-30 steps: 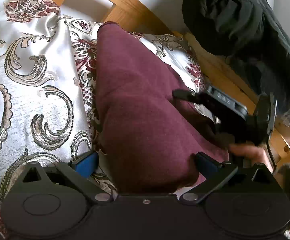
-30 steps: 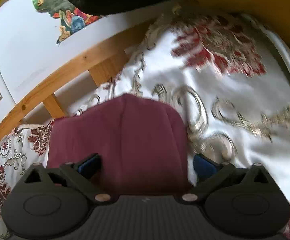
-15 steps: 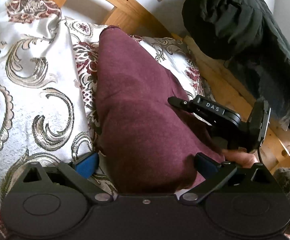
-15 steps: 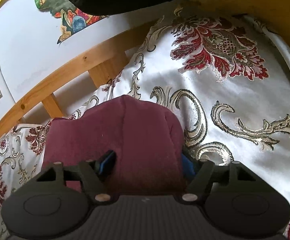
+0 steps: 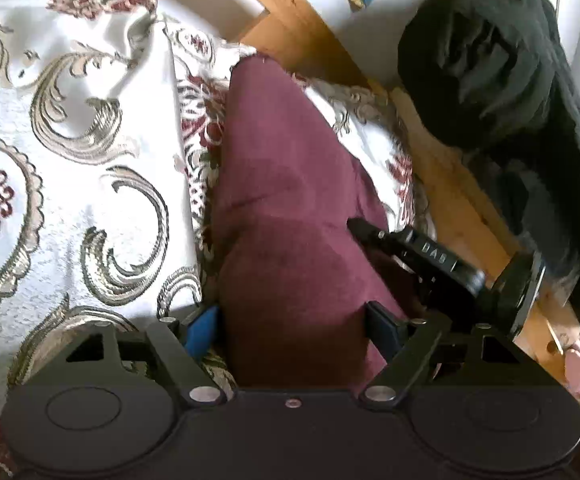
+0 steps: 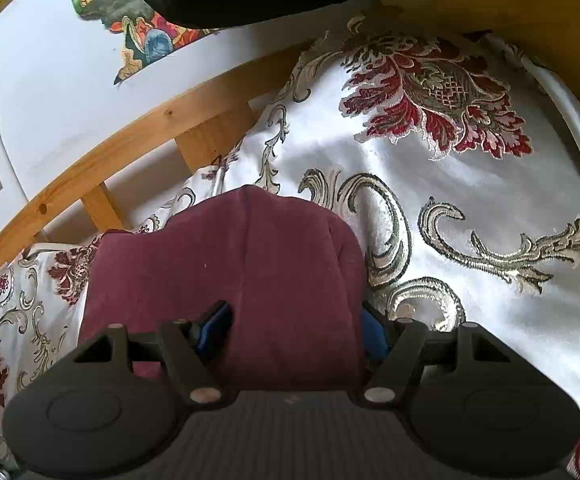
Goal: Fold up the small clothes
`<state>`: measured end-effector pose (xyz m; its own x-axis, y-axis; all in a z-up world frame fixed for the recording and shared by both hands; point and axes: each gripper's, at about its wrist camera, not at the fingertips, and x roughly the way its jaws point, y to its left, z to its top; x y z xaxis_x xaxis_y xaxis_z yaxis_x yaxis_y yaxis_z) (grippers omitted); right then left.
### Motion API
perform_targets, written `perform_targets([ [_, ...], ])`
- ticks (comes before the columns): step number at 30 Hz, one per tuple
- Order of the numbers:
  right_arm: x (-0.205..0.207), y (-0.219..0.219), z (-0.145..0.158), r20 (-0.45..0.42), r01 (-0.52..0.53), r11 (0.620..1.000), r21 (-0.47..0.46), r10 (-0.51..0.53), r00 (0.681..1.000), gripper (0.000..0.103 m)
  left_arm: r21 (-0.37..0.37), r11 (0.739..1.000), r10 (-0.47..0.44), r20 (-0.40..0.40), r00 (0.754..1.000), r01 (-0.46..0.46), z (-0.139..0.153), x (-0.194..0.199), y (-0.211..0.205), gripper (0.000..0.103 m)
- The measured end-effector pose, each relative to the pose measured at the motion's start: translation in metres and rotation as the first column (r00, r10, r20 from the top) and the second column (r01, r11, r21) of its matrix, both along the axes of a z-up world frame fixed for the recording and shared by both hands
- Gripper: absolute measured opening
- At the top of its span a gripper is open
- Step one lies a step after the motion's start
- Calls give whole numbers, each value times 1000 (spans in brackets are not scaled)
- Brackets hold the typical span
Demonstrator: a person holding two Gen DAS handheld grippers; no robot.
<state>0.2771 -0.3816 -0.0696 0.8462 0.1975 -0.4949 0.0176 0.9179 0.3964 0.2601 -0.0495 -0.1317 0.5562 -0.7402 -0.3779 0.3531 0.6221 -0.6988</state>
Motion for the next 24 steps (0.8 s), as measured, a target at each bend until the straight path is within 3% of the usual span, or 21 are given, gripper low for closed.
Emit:
perform_targets([
  [6, 1, 4, 7, -27, -4, 1000, 21, 4, 1000, 49, -11, 1000, 3, -36, 999, -4, 0, 3, 1, 71],
  [10, 0, 9, 16, -34, -6, 1000, 0, 6, 999, 40, 37, 999, 40, -48, 998, -38, 10, 1, -4, 64],
  [12, -1, 10, 23, -29, -11, 1000, -19, 10, 1000, 31, 85, 995, 46, -15, 999, -44, 19, -4, -9, 61],
  [17, -7, 24, 45, 22, -41, 997, -60, 43, 999, 26, 148, 987, 58, 90, 994, -71, 40, -13, -11, 57],
  [24, 2, 56, 72, 105, -103, 994, -41, 107, 989, 25, 152, 960, 193, 249, 949, -235, 70, -20, 15, 55],
])
